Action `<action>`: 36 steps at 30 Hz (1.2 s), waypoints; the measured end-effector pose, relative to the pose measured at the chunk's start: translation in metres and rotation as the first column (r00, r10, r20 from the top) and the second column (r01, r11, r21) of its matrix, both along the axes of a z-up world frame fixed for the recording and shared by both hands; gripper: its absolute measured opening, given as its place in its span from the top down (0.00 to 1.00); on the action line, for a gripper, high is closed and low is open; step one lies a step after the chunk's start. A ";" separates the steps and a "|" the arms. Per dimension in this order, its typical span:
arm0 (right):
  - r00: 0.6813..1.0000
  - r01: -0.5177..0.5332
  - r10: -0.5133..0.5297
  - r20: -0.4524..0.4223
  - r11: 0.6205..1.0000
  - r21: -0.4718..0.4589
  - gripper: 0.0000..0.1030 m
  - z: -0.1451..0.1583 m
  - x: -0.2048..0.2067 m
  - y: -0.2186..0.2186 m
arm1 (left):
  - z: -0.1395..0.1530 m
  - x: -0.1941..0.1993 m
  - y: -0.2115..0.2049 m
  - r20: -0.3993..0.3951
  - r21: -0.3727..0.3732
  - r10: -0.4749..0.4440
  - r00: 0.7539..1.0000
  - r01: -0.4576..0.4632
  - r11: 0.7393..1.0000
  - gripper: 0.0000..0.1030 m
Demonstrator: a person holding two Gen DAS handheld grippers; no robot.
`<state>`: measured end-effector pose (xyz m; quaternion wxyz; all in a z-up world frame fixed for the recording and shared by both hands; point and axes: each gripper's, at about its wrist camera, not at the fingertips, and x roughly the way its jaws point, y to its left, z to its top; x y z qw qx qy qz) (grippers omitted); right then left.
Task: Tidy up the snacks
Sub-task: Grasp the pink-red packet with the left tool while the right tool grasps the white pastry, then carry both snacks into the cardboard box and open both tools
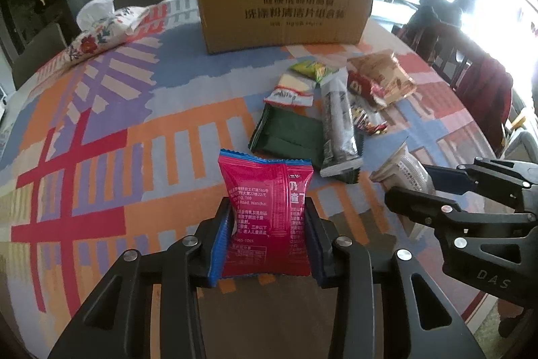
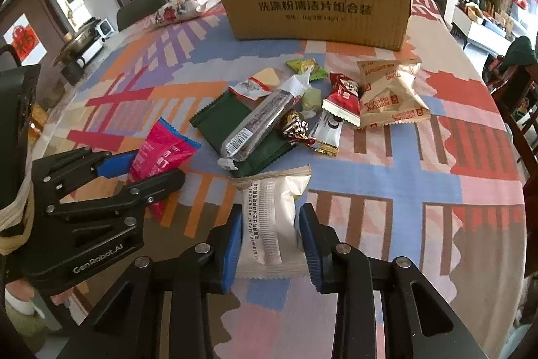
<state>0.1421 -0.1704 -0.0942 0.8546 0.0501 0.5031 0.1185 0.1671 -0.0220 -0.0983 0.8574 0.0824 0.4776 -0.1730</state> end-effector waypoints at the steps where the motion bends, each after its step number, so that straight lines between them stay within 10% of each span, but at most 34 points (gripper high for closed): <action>1: 1.000 -0.001 0.001 0.008 1.000 0.003 0.66 0.003 -0.001 -0.001 | 0.004 -0.002 0.000 0.009 -0.004 0.003 1.000 -0.003 1.000 0.62; 36: 0.930 0.003 0.009 0.368 0.999 -0.034 0.66 0.167 0.085 -0.039 | 0.185 0.080 -0.028 0.288 -0.054 0.038 0.957 -0.023 0.998 0.62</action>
